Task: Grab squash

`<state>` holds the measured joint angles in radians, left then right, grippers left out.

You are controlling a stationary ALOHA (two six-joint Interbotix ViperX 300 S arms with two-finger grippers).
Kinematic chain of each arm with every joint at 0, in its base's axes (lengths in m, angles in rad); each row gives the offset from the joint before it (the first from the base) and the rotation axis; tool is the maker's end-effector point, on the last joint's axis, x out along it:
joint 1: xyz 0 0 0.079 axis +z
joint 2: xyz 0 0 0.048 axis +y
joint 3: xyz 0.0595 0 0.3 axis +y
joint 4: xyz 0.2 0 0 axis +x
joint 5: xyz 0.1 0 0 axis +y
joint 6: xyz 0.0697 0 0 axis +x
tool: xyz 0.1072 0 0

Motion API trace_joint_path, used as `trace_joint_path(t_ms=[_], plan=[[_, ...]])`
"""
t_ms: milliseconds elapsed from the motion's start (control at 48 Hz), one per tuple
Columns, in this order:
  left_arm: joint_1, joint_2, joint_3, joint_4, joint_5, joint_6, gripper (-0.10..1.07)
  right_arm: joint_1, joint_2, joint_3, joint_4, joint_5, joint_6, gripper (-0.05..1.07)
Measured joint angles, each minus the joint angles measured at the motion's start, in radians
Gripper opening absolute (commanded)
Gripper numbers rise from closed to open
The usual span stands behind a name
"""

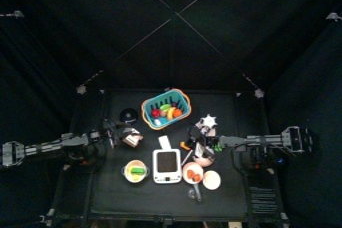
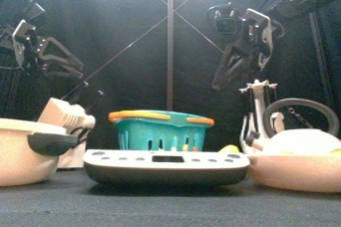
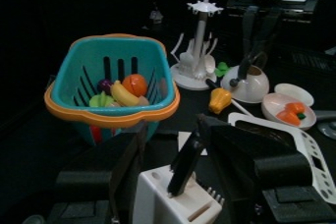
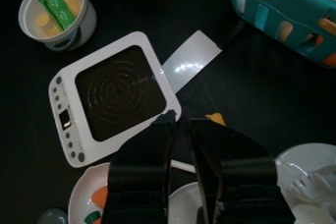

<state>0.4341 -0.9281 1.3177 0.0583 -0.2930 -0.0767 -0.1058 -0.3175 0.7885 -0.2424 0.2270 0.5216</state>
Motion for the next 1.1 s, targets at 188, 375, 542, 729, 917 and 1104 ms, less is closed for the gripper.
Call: trace_joint_path(t_ms=[188, 375, 542, 729, 917, 1104], plan=[[0.074, 0.0, -0.003, 0.0, 0.002, -0.002, 0.83, -0.009, 0.11, -0.061, 0.041, 0.084, 0.0, 0.69], [0.06, -0.002, 0.015, -0.071, 0.002, -0.012, 0.83, -0.025, 0.23, -0.106, 0.002, 0.291, -0.012, 1.02], [0.025, 0.0, 0.02, -0.078, 0.0, -0.008, 0.83, -0.032, 0.397, -0.15, -0.092, 0.265, -0.015, 1.02], [0.025, 0.0, 0.023, -0.078, 0.002, -0.006, 0.83, -0.038, 0.443, -0.184, -0.115, 0.278, -0.014, 0.89], [0.025, 0.0, 0.023, -0.078, 0.002, -0.006, 0.83, -0.032, 0.436, -0.255, -0.121, 0.351, -0.014, 0.69], [0.025, 0.0, 0.023, -0.078, 0.002, -0.006, 0.83, -0.006, 0.423, -0.339, -0.155, 0.506, -0.008, 0.69]])
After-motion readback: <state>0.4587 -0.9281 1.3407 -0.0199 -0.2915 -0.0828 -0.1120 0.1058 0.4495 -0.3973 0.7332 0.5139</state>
